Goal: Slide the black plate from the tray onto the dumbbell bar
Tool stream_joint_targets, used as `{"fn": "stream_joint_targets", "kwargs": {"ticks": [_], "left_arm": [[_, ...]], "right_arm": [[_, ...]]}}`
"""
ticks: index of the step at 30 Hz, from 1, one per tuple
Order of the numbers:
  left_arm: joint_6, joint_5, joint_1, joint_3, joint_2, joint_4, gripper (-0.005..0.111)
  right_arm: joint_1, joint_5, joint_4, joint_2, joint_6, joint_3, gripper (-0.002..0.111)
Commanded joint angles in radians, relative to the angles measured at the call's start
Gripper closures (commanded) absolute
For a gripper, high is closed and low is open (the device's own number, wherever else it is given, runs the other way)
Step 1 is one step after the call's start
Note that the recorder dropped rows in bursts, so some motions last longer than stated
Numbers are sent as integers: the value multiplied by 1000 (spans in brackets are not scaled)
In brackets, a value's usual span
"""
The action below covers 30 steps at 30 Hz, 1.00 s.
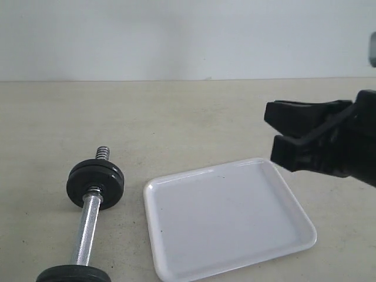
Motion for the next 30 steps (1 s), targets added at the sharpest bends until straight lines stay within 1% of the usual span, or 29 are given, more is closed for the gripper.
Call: {"fn": "stream_joint_targets", "kwargs": {"ticks": [1,3,9,12,13,15,18,19,20,22,24,27,30], "left_arm": [[1,-13,4,4,-2,1,79],[1,-13,4,4,-2,1,79],[1,-13,4,4,-2,1,79],[1,-13,4,4,-2,1,79],[1,-13,4,4,-2,1,79],[1,-13,4,4,-2,1,79],[1,-13,4,4,-2,1,79],[1,-13,4,4,-2,1,79],[1,-13,4,4,-2,1,79],[1,-13,4,4,-2,1,79],[1,-13,4,4,-2,1,79],[1,-13,4,4,-2,1,79],[1,-13,4,4,-2,1,79]], "right_arm": [[-36,2,-7,-103,-137,0,107],[-74,61,-7,-143,-158,0,107],[-240,428,-13,-266,-314,0,107],[-318,515,-30,-328,-355,0,107],[-366,527,-31,-376,-363,5,107],[-409,503,-29,-459,-359,51,107],[-428,407,-29,-565,-359,142,107],[-452,343,-4,-603,-359,192,107],[-466,323,2,-617,-359,216,107],[-534,253,19,-675,-359,294,107],[-571,181,24,-716,-327,358,107],[-592,76,24,-782,-266,408,107],[-622,92,20,-846,-260,408,107]]}}
